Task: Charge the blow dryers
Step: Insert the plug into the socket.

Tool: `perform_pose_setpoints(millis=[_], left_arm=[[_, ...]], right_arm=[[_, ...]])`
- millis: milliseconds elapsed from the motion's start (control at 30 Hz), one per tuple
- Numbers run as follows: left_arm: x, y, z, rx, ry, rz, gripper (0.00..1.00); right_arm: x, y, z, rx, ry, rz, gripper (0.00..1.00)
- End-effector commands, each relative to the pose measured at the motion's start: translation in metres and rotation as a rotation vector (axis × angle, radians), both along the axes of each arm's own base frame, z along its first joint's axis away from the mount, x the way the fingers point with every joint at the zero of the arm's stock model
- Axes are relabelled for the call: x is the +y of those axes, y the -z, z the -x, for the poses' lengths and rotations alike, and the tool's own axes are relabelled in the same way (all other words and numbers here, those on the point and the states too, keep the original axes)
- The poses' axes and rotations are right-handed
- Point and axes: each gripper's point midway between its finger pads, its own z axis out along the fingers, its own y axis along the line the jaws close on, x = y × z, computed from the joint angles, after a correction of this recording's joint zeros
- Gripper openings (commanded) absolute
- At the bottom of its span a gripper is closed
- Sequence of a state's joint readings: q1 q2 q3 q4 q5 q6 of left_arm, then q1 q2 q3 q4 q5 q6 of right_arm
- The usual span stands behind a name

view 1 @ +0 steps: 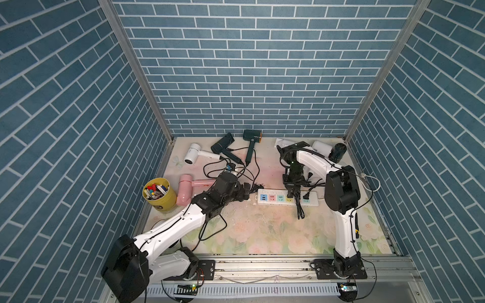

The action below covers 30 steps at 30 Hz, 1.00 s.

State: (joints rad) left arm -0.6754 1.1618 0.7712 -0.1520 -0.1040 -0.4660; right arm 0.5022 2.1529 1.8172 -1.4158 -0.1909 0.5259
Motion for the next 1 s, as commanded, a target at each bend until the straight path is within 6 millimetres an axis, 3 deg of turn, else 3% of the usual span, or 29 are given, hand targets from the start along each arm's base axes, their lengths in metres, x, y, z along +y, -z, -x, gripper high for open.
perform_pose_setpoints(millis=[0, 200, 700, 967], left_arm=[[0.003, -0.003, 0.001, -0.014, 0.0, -0.003, 0.91], [0.004, -0.004, 0.002, -0.016, 0.0, 0.0, 0.91], [0.004, -0.007, 0.002, -0.022, 0.0, 0.003, 0.91], [0.005, -0.007, 0.002, -0.023, -0.002, 0.006, 0.91]], right_arm=[[0.01, 0.02, 0.003, 0.026, 0.044, 0.001, 0.0], [0.016, 0.031, 0.0, 0.039, 0.05, 0.001, 0.0], [0.019, 0.025, -0.005, 0.019, 0.049, -0.005, 0.0], [0.005, 0.047, 0.004, 0.066, 0.024, 0.067, 0.0]])
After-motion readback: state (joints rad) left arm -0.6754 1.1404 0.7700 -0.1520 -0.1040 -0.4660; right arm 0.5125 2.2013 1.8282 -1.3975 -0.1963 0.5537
